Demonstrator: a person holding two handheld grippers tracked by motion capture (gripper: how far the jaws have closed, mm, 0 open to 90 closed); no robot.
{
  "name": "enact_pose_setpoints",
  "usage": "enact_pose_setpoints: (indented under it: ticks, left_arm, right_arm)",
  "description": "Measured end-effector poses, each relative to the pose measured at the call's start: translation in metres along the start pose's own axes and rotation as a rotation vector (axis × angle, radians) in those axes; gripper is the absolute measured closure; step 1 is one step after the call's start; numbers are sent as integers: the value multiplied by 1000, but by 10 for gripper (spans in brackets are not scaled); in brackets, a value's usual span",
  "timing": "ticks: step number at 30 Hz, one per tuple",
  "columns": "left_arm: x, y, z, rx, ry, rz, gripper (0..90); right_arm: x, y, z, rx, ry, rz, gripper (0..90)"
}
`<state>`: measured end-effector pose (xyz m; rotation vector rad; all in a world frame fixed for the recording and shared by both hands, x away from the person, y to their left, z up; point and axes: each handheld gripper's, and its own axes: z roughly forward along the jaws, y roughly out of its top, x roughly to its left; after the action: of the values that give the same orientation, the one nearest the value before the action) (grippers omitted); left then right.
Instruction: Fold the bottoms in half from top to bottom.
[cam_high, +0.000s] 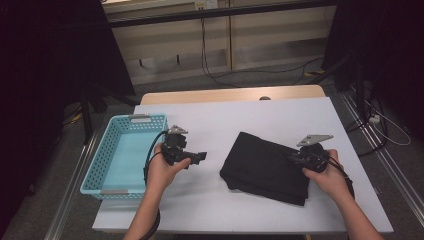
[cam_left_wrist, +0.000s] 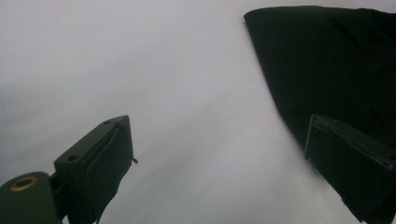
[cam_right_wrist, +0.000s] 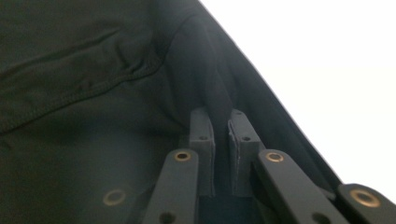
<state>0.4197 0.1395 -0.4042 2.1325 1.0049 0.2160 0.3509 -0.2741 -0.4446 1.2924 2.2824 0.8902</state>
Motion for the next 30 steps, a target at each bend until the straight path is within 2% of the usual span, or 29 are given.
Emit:
enact_pose_setpoints:
  ticks: [4,7,12,14,19,21,26,30]
  left_arm:
    - [0,0,1,2,-4,0,80]
    - [-1,0,1,3,-3,4,80]
    - [-5,0,3,-7,-16,-1,79]
    - [-7,1,3,-9,-19,3,79]
    - [-12,2,5,-13,-28,4,77]
    - [-14,2,6,-14,-26,4,77]
    - [-25,1,18,14,-53,25,76]
    - [-31,-1,27,26,-57,32,77]
  right_arm:
    - [-6,4,-13,-38,21,43,826]
    - [-11,4,-22,-54,7,66,824]
    - [-12,-3,-19,-24,-19,50,792]
    - [-11,-5,-17,-17,-34,45,716]
    - [-8,-4,-19,-54,-47,56,523]
    - [-5,-3,-19,-62,-43,62,474]
    - [-1,-2,-16,-74,-40,62,358]
    - [1,-2,-14,-83,-26,79,303]
